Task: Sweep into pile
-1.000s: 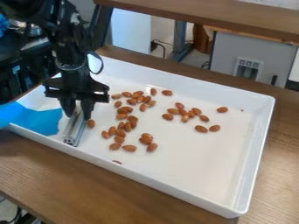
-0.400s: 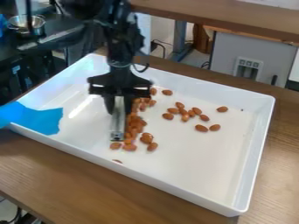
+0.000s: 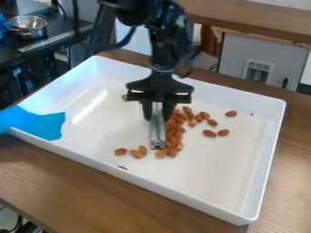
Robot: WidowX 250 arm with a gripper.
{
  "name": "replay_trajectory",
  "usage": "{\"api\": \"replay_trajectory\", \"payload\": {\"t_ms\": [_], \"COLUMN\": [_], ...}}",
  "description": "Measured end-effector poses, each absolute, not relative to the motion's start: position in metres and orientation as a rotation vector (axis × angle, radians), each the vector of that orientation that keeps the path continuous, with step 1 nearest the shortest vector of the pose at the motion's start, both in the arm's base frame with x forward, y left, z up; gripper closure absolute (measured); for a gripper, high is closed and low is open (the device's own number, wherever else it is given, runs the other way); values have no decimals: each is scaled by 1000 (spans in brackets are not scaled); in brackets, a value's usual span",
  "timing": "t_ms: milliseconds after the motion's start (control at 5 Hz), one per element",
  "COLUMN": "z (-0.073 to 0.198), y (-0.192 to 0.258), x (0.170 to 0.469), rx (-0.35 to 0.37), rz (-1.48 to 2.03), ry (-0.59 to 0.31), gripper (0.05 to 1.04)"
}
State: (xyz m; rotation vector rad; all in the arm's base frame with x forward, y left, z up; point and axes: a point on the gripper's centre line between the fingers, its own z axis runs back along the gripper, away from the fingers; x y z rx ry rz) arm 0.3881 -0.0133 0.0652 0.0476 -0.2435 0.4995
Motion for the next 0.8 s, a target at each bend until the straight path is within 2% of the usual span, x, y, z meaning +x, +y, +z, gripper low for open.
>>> {"api": "replay_trajectory", "payload": {"t_ms": [600, 800], "z": [67, 73], "y": [-96, -120], "x": [433, 435], "rx": [43, 10], "rz": [540, 530], "ry": [-257, -227], "gripper": [731, 731]}}
